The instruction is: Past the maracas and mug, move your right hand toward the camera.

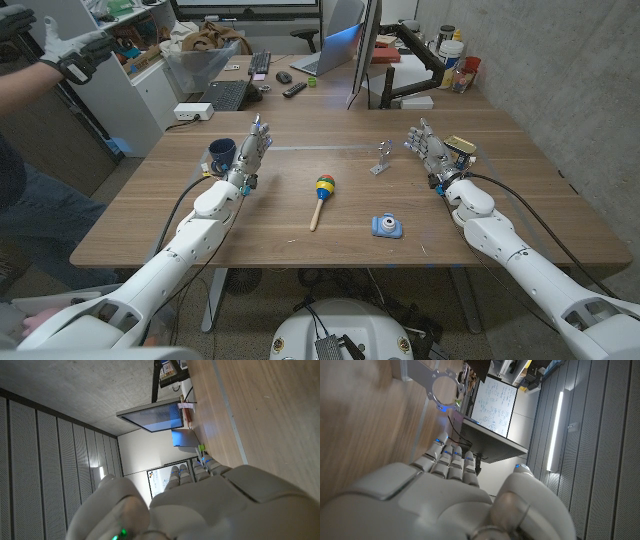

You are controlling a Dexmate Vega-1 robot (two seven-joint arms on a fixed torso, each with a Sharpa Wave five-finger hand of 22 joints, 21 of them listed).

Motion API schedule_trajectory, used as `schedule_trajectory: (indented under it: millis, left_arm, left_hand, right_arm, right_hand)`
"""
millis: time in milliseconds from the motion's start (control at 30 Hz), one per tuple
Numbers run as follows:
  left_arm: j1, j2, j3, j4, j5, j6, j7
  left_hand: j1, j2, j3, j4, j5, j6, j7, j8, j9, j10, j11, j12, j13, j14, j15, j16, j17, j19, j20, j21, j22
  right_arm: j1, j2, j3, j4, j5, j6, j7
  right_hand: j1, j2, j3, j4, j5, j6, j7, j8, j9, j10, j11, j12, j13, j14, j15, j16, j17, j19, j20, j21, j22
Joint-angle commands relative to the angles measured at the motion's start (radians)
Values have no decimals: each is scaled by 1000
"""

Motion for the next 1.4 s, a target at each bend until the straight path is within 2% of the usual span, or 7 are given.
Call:
schedule_trajectory:
  millis: [33, 467, 700, 1100, 1400]
  left_arm:
    - [10, -18, -34, -18, 28, 25, -17]
    - [20, -33, -59, -25, 42, 32, -32]
    - [22, -38, -67, -22, 46, 36, -35]
    - [26, -21, -62, -57, 69, 69, -34]
    - [24, -18, -64, -64, 73, 76, -36]
  left_hand:
    - [13, 6, -7, -1, 6, 11, -1, 7, 4, -9, -1, 4, 5, -9, 2, 6, 6, -6, -24, 4, 3]
    - [17, 14, -6, -2, 7, 15, -1, 8, 4, -8, -3, 4, 5, -8, 3, 7, 5, -8, -19, -1, 3]
    - [19, 18, -6, -2, 7, 16, -2, 7, 4, -7, -3, 4, 5, -6, 3, 7, 5, -6, -18, -2, 3]
    - [23, 24, -6, -2, 7, 18, -1, 7, 4, -5, -3, 5, 5, -7, 3, 7, 5, -6, -15, -6, 4]
    - [25, 27, -6, -3, 7, 20, -1, 7, 4, -4, -4, 5, 5, -7, 3, 7, 5, -6, -13, -8, 4]
  right_arm:
    - [1, -20, -23, -6, 27, 10, -17]
    - [5, -40, -42, -22, 34, 29, -31]
    - [9, -45, -50, -20, 33, 33, -34]
    - [23, -61, -68, -4, 11, 48, -16]
    - [11, -80, -59, -21, 4, 68, -25]
  right_hand:
    - [9, 2, 5, 0, 7, 16, 0, 8, 3, 15, 1, 5, 2, 10, 0, 7, 1, 9, -5, 2, 2]
    - [9, 4, 5, -2, 7, 17, -1, 7, 3, 17, -1, 5, 2, 12, -1, 6, 1, 13, -4, -4, 2]
    - [10, 5, 5, -4, 6, 16, -3, 6, 3, 16, -5, 3, 2, 16, -6, 7, 1, 21, -11, -6, 2]
    - [11, 8, 5, -7, 6, 28, -15, 10, 3, 22, -13, 4, 2, 22, -11, 7, 1, 23, -9, -14, 2]
    - [11, 8, 4, -8, 6, 38, -16, 13, 3, 25, -12, 5, 2, 26, -11, 7, 1, 25, -7, -19, 2]
